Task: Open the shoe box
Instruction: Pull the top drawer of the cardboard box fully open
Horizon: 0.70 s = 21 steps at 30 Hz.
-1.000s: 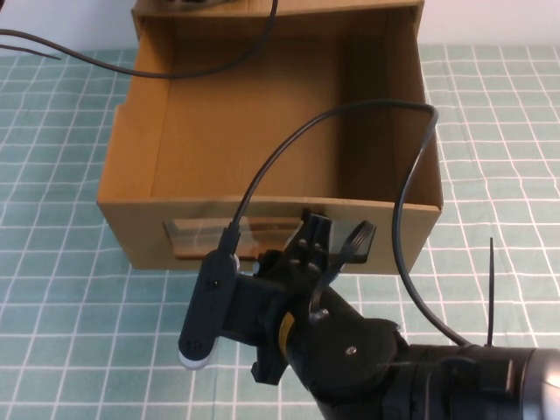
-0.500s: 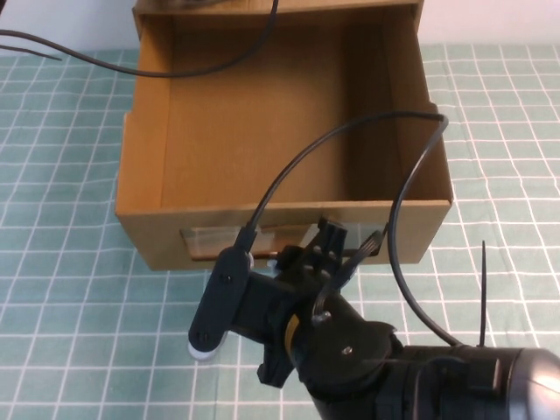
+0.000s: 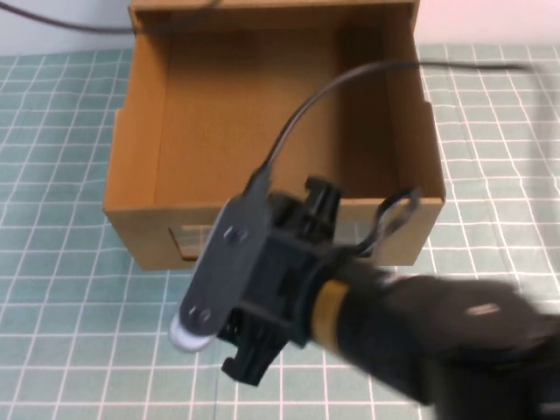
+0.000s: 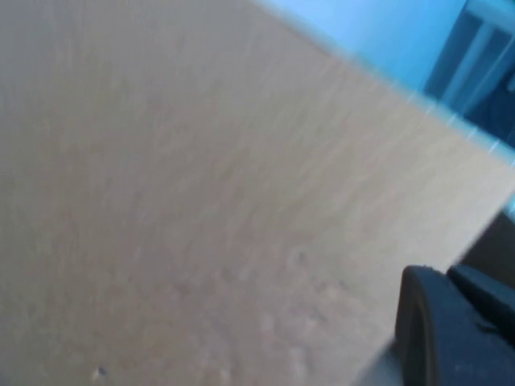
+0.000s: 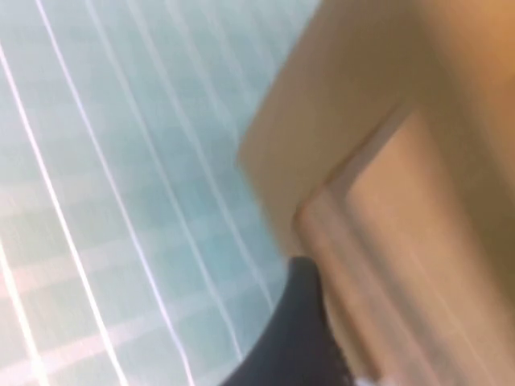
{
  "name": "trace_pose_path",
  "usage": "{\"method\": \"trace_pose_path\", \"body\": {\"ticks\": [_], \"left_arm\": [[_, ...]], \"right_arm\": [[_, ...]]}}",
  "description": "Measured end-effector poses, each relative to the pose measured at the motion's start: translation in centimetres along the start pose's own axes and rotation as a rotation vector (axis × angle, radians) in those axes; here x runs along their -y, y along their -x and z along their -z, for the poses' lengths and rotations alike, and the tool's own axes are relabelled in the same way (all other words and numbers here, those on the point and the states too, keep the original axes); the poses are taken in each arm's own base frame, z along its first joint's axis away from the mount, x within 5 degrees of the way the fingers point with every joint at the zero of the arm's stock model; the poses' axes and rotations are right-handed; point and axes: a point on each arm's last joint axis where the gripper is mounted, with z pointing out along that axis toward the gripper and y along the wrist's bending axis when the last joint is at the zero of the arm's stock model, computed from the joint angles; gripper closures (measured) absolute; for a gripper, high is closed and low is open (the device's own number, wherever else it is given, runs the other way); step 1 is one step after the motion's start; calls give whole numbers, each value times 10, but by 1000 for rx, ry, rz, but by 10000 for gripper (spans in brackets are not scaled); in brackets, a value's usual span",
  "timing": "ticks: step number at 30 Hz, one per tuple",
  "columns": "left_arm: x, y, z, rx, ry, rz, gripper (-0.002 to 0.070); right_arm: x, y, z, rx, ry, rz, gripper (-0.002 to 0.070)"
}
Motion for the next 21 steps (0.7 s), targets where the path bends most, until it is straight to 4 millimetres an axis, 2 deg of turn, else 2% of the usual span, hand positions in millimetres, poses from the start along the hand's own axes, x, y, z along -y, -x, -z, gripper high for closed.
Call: {"method": "trace_pose_path", "body": {"ticks": [5, 7, 9, 12, 14, 16, 20, 21], "left_arm": [[44, 28, 64, 73, 48, -71, 680], [60, 34, 88, 89, 82, -103, 680], [75, 38, 112, 93, 134, -122, 680], [97, 41, 150, 111, 229, -145, 680], [112, 42, 176, 134, 298, -154, 680], [130, 40, 201, 161, 347, -162, 680], [163, 21, 238, 177, 386, -166, 680], [168, 14, 242, 164, 385, -157, 680]], "right_arm": [[27, 23, 52, 164, 1, -120, 160], [38, 28, 73, 217, -15, -158, 190], [50, 31, 95, 266, -40, -188, 242], [71, 31, 131, 326, -104, -238, 392], [85, 25, 154, 328, -172, -279, 540], [98, 17, 173, 305, -245, -326, 624], [120, -9, 210, 211, -394, -449, 676], [124, -17, 219, 184, -431, -471, 680]]}}
